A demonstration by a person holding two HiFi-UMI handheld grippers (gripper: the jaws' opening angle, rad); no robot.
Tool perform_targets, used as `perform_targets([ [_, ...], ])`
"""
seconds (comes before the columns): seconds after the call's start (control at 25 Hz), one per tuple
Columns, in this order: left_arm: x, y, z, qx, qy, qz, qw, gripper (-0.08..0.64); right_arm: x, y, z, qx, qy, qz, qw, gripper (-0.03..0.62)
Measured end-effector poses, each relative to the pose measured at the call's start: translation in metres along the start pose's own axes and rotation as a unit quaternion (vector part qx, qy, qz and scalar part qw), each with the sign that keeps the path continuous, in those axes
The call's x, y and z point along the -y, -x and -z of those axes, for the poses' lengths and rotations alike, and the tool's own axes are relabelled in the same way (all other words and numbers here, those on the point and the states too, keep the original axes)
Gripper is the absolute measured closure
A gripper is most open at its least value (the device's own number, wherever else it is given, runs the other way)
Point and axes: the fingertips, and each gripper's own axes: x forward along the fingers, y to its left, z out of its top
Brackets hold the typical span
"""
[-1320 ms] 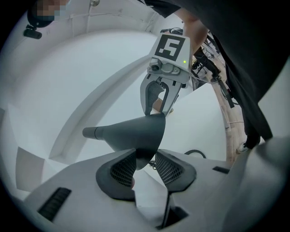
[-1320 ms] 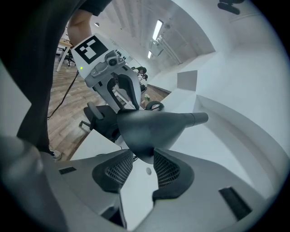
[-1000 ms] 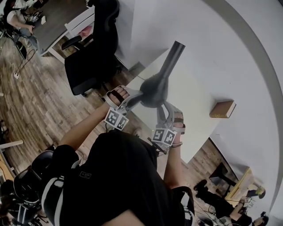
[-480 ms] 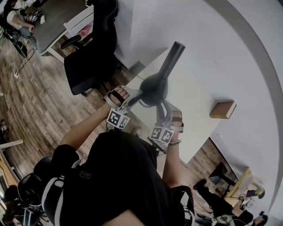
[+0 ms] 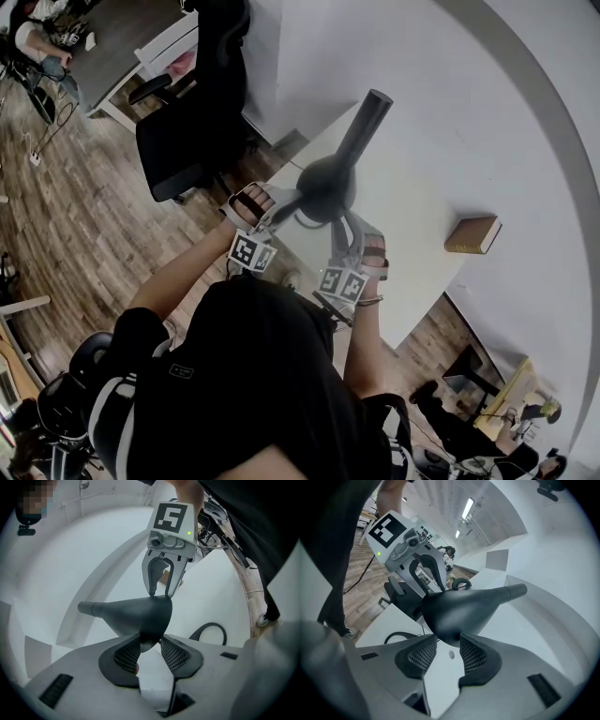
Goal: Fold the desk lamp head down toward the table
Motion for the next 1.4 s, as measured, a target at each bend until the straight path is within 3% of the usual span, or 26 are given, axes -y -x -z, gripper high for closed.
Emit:
perform_targets([
  [0.6,-0.003,0.001,-0.002,-0.007,-0.006,-0.007,0.9999,0.405,0.003,0.003,0.0,0.006,-0.017,0.0,1.0,0.42],
  [0.84,-0.001,0.017,-0.002,0.001,0.037,-0.017,0.9992,0.396,-0.003,0.011,-0.003,0.007,-0.041,-0.007,0.999,0.394],
  [0.96,0.002,0.031,0.0,0.002,0.051,-0.014,0.9986,0.396,-0.002,0.019,-0.005,0.012,-0.092,-0.01,0.996,0.394],
  [1.04,0.002,0.041,0.001,0.002,0.058,-0.016,0.9982,0.396,0.005,0.027,-0.005,0.022,-0.158,-0.012,0.987,0.394],
  [1.12,-0.007,0.05,0.001,0.002,0.08,-0.027,0.9965,0.399,0.016,0.036,-0.005,0.036,-0.235,-0.009,0.971,0.397],
  [1.2,-0.023,0.059,0.003,0.001,0.136,-0.048,0.9896,0.414,0.03,0.044,-0.007,0.051,-0.304,-0.001,0.951,0.419],
  [1.28,-0.045,0.068,0.004,0.007,0.216,-0.077,0.9733,0.453,0.045,0.051,-0.01,0.059,-0.364,0.008,0.929,0.467],
  [1.4,-0.078,0.077,-0.001,0.028,0.318,-0.111,0.9411,0.488,0.068,0.06,-0.013,0.077,-0.442,0.026,0.893,0.505],
])
